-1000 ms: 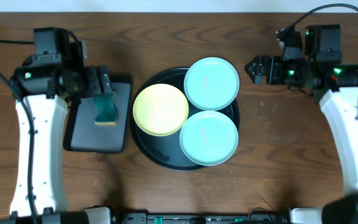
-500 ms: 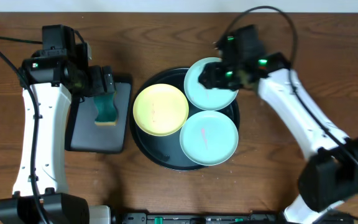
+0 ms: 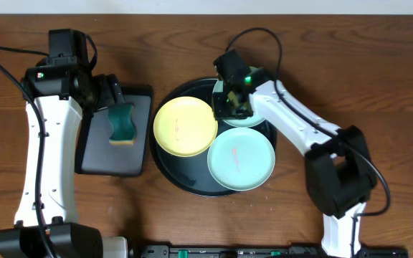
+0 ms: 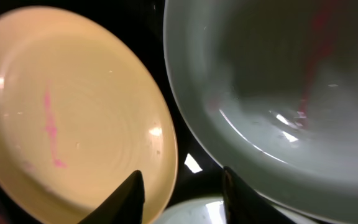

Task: Clean dirty plates on tray and stack at the side
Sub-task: 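Move right gripper to the yellow plate rim and grip it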

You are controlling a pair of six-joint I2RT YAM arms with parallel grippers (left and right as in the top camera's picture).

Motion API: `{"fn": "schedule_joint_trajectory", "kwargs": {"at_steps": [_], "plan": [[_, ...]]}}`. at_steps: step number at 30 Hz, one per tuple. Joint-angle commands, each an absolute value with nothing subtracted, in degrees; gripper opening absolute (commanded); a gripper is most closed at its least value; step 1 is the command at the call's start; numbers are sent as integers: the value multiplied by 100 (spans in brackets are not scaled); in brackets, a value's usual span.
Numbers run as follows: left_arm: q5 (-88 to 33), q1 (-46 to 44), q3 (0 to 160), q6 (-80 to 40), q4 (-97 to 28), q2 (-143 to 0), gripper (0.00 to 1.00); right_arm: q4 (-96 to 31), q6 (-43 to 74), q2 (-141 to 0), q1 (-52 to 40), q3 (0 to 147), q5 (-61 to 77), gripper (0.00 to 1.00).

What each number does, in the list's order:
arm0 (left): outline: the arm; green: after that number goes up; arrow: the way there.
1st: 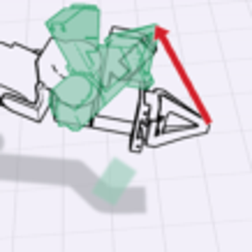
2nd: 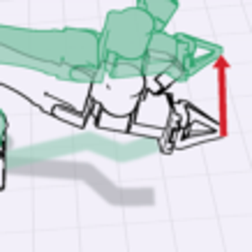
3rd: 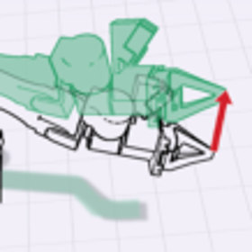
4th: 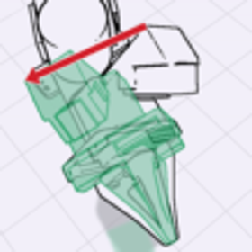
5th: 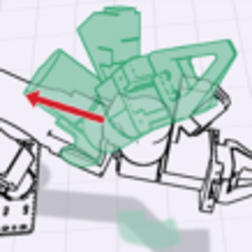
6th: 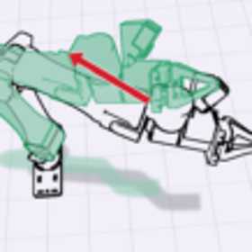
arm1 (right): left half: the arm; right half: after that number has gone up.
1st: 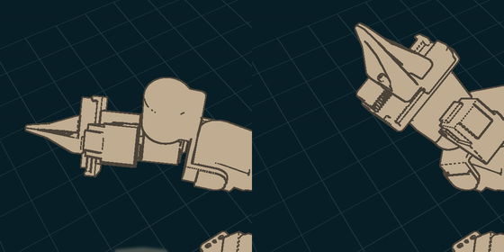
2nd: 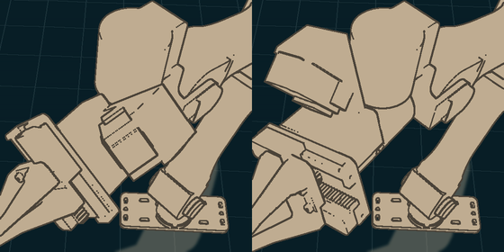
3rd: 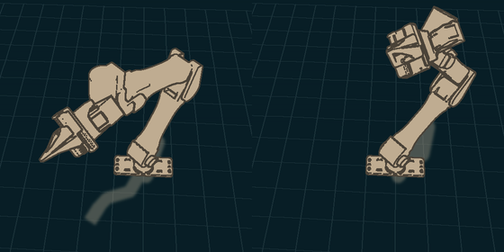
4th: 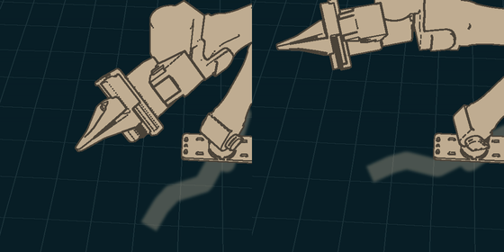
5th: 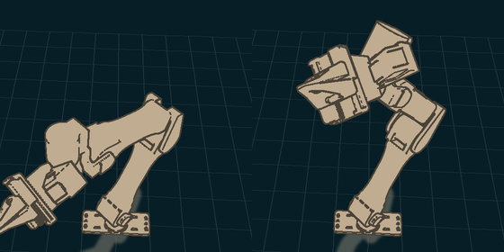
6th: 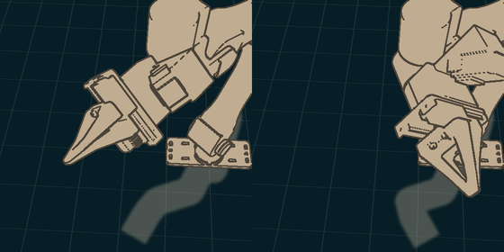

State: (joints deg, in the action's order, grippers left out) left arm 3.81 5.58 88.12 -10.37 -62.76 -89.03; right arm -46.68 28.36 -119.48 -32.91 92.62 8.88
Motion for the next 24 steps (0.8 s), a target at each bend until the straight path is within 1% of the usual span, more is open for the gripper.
{"fn": "schedule_joint_trajectory", "kwargs": {"at_steps": [1,9,13,19,22,24], "plan": [[565,582,8936,-1151,-6294,-8884,96,-4584,2919,-12184,-3420,9365,768,36],[565,582,8932,-1151,-6294,-8886,96,-4497,3020,-12499,-3439,9362,722,24],[565,582,8932,-1149,-6294,-8884,96,-4412,3026,-12617,-3472,9362,687,22],[565,582,8932,-1149,-6294,-8884,96,-4462,3089,-12658,-3498,9362,687,16],[565,582,8927,-1149,-6292,-8886,96,-4497,3118,-12658,-3498,9362,633,15],[567,582,8914,-1149,-6285,-8886,95,-4473,3127,-12665,-3498,9362,534,13]]}}
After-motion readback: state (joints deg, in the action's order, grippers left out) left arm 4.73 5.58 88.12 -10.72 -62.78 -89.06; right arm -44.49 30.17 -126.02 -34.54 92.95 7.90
